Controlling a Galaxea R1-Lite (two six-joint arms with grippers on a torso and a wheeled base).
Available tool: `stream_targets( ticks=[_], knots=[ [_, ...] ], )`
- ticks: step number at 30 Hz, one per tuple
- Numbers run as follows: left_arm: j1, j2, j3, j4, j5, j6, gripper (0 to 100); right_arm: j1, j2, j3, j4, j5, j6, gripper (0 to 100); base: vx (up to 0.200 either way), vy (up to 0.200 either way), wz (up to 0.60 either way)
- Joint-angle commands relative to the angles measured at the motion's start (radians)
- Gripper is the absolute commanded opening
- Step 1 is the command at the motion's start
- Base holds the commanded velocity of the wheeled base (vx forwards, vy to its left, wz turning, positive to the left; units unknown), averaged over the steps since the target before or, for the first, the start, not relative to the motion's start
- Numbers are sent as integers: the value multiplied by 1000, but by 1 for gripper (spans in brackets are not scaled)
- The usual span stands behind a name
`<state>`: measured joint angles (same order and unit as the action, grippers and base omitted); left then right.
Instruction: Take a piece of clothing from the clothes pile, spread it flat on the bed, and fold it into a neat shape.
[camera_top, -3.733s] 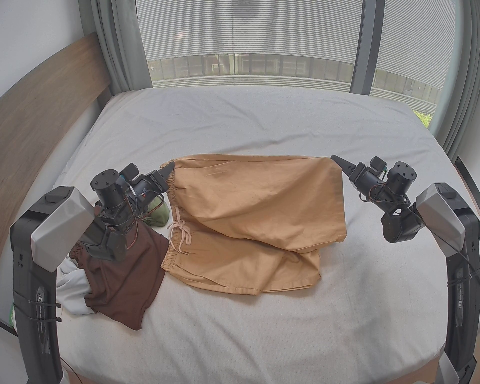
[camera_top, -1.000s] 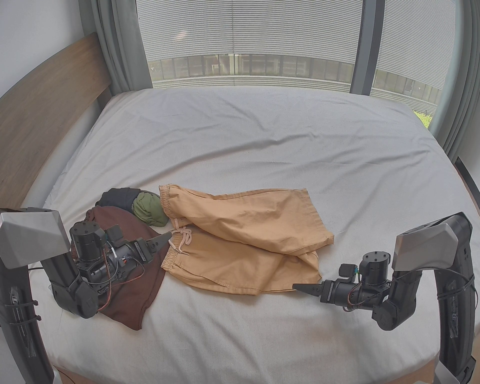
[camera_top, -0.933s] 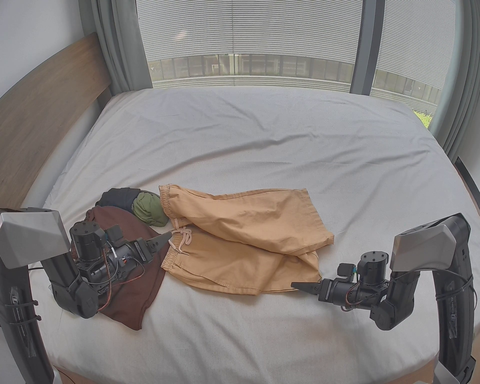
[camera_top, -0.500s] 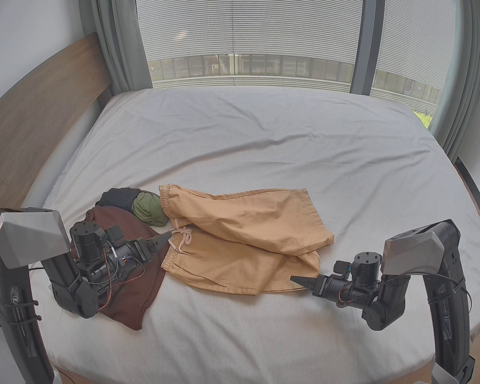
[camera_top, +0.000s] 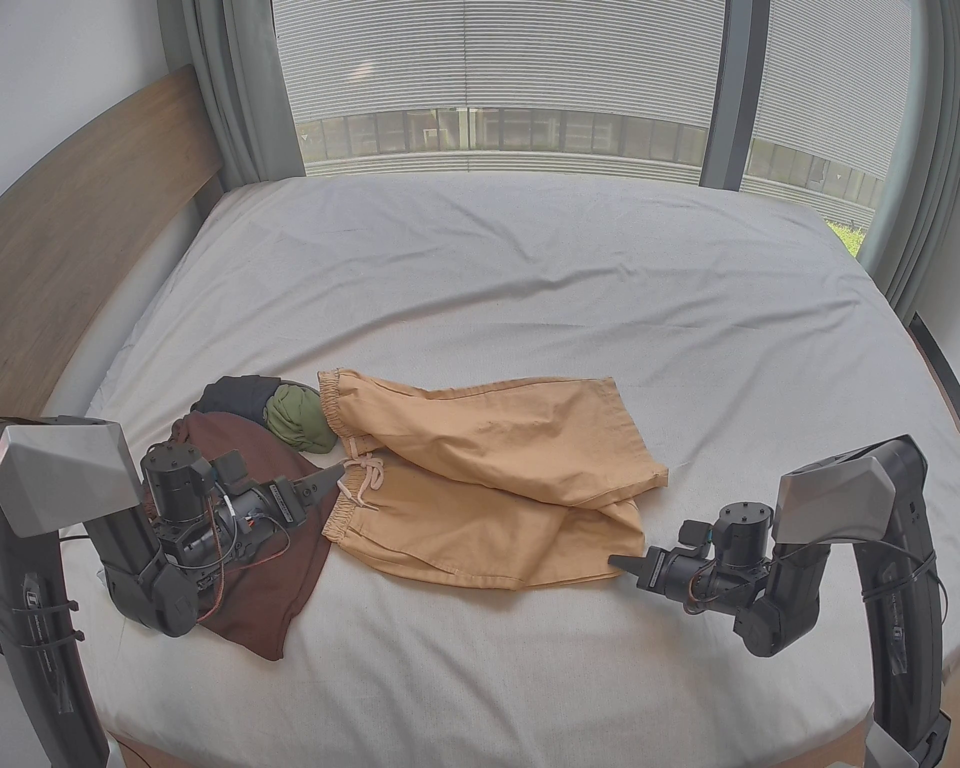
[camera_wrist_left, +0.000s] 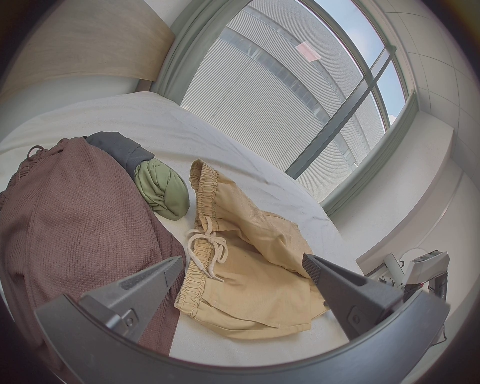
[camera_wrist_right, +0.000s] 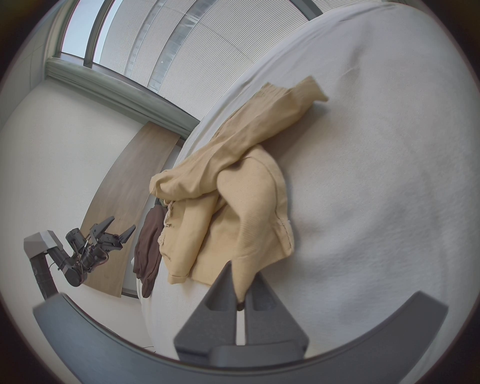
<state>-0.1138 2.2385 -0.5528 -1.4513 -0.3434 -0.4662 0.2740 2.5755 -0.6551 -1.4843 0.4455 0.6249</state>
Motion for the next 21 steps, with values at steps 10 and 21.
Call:
stream_targets(
  ticks=[10,21],
  knots=[
    [2,9,-1,-1,0,0,100,-119,-74,28,122,2,-68,0,0,0,0],
    [3,9,1,0,0,0,100,-151,-75,20,151,2,-108,0,0,0,0]
  ],
)
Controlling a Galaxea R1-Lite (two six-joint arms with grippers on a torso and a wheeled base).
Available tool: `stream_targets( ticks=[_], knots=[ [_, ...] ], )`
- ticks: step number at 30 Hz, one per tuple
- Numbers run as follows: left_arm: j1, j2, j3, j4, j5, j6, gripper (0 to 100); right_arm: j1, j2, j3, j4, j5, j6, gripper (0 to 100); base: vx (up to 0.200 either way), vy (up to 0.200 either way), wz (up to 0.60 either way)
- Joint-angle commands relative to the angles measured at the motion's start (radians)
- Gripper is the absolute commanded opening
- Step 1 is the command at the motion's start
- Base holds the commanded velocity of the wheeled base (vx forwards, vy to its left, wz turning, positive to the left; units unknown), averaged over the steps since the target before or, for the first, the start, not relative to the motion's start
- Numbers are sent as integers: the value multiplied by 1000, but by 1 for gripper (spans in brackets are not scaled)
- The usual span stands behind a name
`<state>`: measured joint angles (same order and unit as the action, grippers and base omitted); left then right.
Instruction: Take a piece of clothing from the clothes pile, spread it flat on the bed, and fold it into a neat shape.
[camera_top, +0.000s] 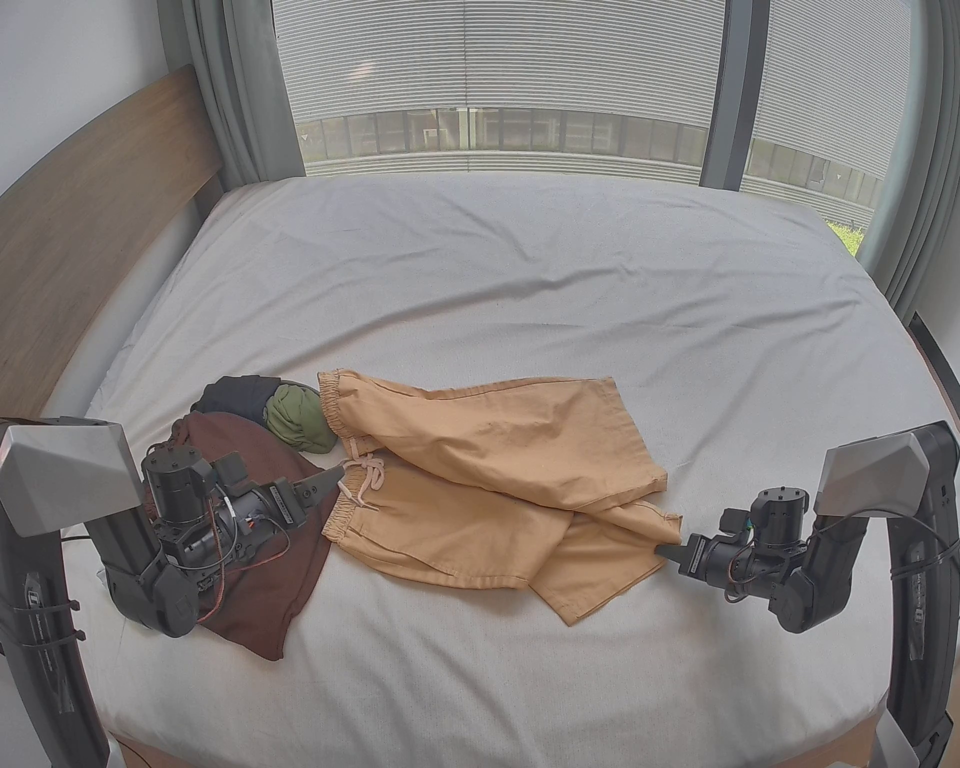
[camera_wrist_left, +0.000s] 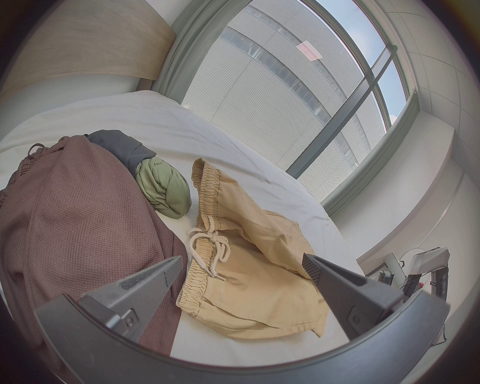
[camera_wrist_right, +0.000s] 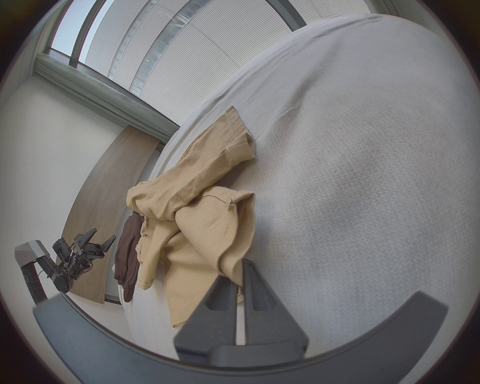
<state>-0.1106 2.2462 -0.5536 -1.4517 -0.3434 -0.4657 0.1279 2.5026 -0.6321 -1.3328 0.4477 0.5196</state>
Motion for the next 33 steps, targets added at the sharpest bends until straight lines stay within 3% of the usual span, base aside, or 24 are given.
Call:
stream_targets(
  ticks=[1,5,6,19,30,33],
  knots=[
    [0,1,1,-1,0,-1,100,-5,-2,-3,0,0,-3,0,0,0,0],
    [-1,1,1,-1,0,-1,100,6,-7,6,-3,0,-4,0,0,0,0],
    [-1,1,1,1,0,-1,100,10,-8,8,-5,0,-4,100,0,0,0],
    [-1,0,1,-1,0,-1,100,171,-31,78,-8,14,0,100,0,0,0],
    [-1,-2,0,-9,0,-1,100,210,-2,29,-5,2,68,100,0,0,0],
    [-1,-3,0,-9,0,-2,100,228,29,11,-14,-27,68,100,0,0,0]
  ],
)
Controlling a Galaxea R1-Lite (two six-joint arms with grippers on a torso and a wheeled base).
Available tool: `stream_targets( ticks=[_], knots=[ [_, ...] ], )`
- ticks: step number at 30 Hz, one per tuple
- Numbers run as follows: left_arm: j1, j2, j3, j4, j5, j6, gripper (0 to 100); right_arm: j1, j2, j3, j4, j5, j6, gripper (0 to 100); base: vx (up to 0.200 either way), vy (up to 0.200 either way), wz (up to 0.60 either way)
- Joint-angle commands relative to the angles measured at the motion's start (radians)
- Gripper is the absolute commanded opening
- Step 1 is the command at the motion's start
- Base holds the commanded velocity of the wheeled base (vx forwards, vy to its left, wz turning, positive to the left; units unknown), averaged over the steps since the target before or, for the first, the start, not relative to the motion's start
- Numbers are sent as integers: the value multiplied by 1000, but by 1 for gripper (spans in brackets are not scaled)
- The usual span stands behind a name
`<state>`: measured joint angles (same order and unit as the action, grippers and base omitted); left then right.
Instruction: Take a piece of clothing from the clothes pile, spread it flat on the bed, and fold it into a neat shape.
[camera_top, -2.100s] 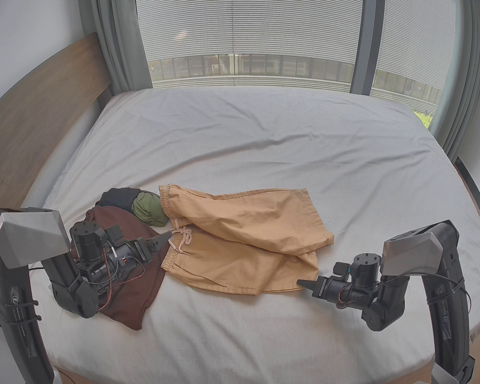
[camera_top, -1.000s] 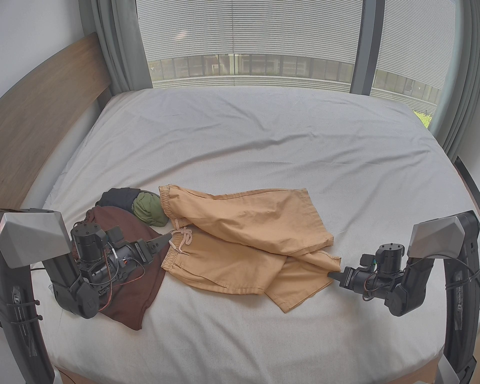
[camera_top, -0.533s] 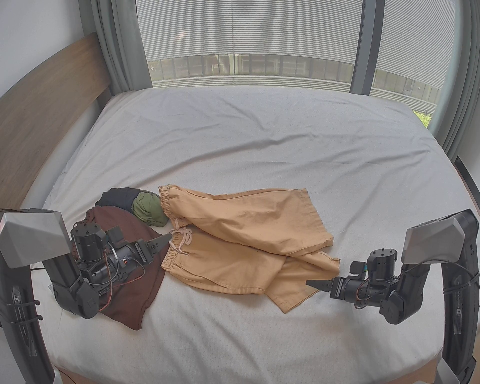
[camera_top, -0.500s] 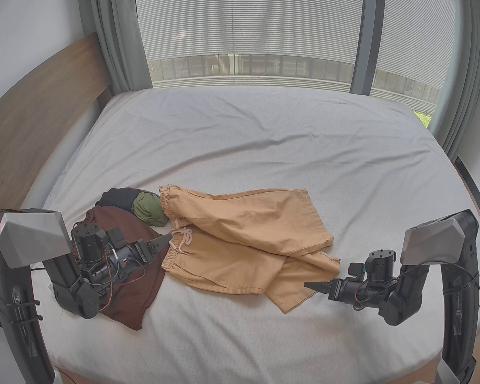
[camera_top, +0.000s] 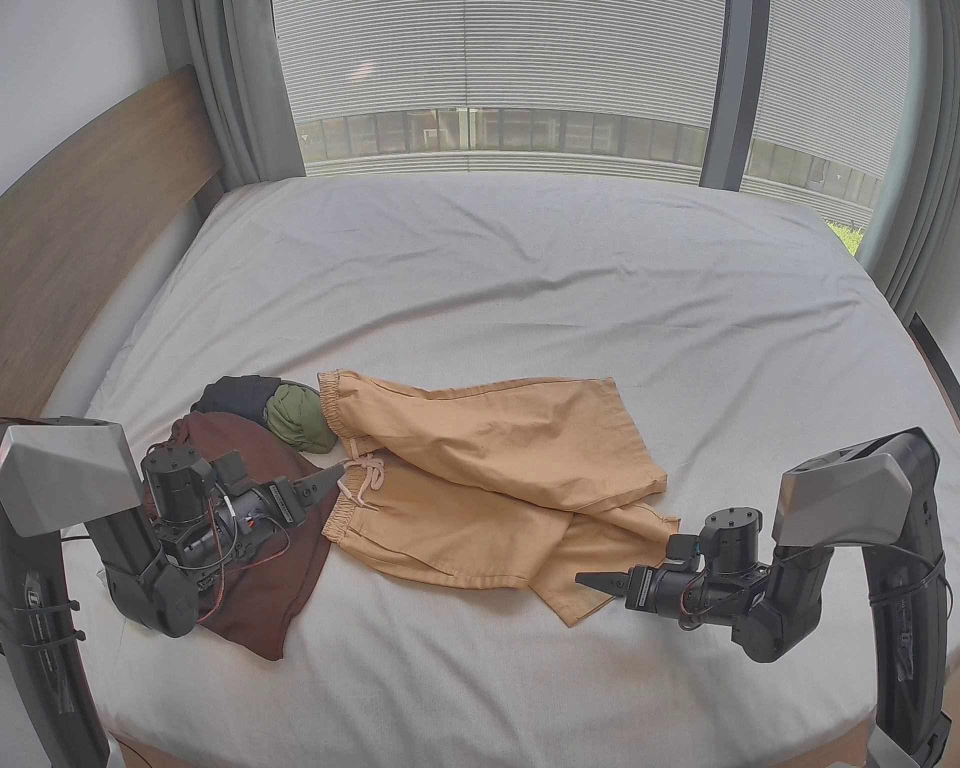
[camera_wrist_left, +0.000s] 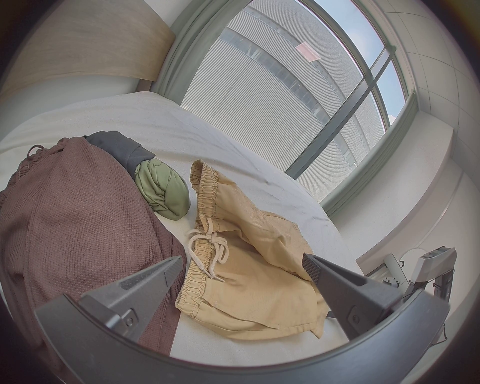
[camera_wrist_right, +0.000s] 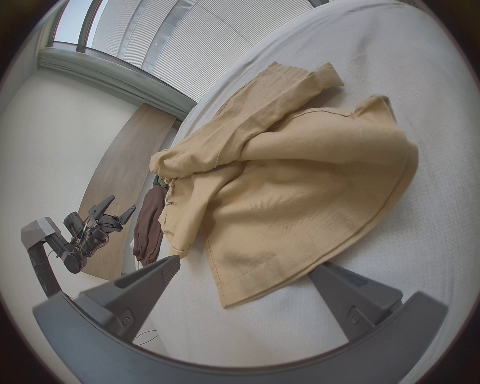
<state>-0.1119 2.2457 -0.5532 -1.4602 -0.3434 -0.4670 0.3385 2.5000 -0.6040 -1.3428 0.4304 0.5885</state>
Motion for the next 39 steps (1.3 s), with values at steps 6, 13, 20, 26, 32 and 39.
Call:
stream_targets(
  ticks=[6,13,20,26,32,39],
  knots=[
    [0,-3,-1,-3,0,-1,100,33,42,-39,-3,-56,8,100,0,0,0],
    [0,0,-1,-3,0,-4,100,33,42,-40,-3,-58,10,0,0,0,0],
    [0,0,-2,-3,0,-5,100,25,23,-19,10,-58,11,0,0,0,0],
    [0,-5,-4,-3,0,-5,100,8,-61,79,10,-56,8,0,0,0,0],
    [0,-3,-1,-3,0,-5,100,-81,-90,178,-3,-56,-9,0,0,0,0],
    [0,-2,1,-3,1,-5,100,-148,-116,240,4,-47,-49,0,0,0,0]
  ],
)
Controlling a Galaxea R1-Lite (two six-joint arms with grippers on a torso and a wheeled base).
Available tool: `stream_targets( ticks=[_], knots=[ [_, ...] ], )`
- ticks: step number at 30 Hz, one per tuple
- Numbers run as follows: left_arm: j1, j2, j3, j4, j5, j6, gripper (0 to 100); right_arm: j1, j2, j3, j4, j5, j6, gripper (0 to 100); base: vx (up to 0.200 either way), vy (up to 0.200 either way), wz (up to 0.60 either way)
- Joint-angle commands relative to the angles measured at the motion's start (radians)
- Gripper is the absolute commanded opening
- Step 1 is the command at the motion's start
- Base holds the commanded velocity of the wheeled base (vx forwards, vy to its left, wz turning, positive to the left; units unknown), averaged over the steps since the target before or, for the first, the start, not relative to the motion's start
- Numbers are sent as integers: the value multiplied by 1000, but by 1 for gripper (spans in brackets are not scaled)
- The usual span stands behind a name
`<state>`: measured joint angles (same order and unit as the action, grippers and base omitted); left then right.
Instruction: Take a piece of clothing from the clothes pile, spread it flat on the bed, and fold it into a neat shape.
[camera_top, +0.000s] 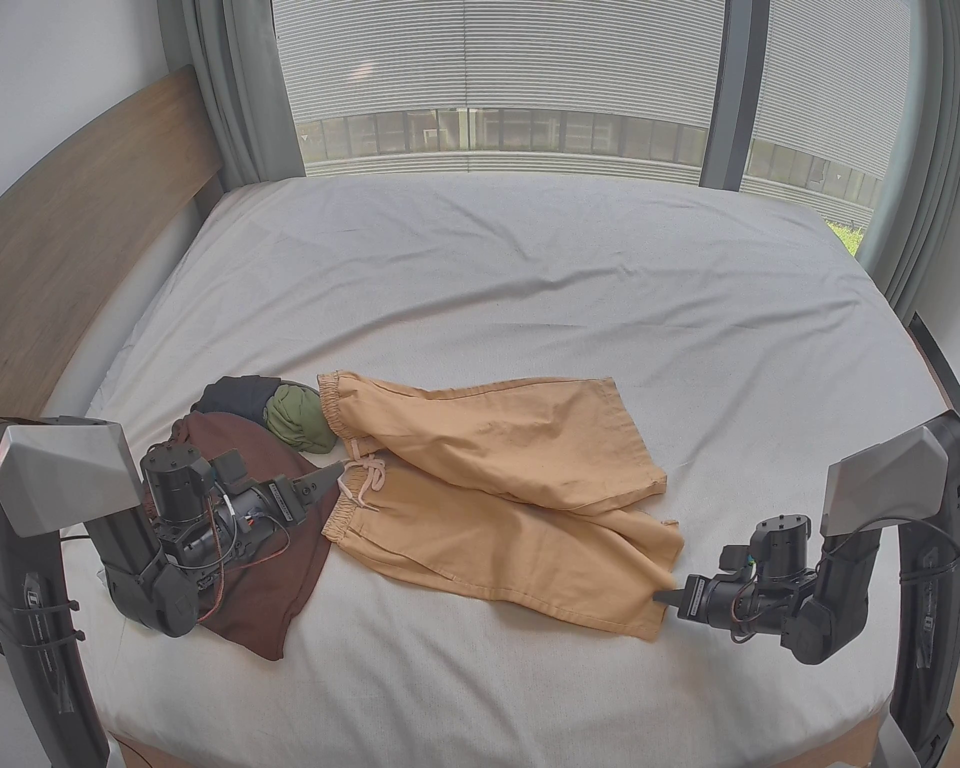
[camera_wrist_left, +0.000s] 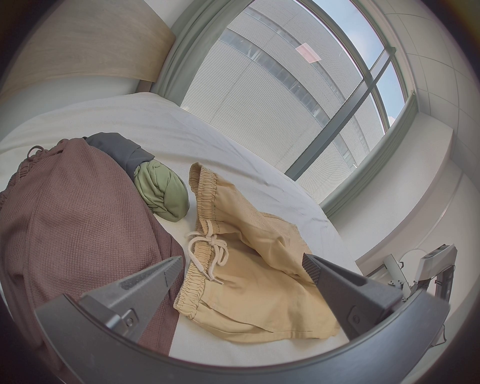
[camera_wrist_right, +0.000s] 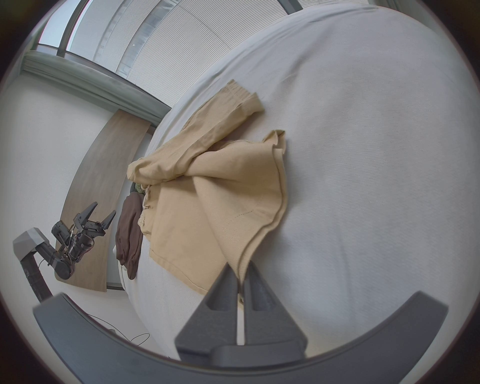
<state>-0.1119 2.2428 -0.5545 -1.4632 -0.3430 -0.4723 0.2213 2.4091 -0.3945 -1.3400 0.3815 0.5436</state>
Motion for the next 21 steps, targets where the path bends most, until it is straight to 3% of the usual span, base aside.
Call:
stream_targets(
  ticks=[1,9,18,19,21],
  knots=[
    [0,1,2,0,1,0,100,-31,-25,31,1,2,-4,0,0,0,0],
    [0,24,7,3,6,3,100,-82,-45,51,27,2,-44,0,0,0,0],
    [5,54,8,12,4,4,100,-82,-44,48,32,2,-67,0,0,0,0],
    [5,58,10,14,4,4,100,-82,-44,45,32,2,-65,100,0,0,0],
    [5,70,11,15,4,3,100,-79,-45,45,27,2,-65,100,0,0,0]
  ],
)
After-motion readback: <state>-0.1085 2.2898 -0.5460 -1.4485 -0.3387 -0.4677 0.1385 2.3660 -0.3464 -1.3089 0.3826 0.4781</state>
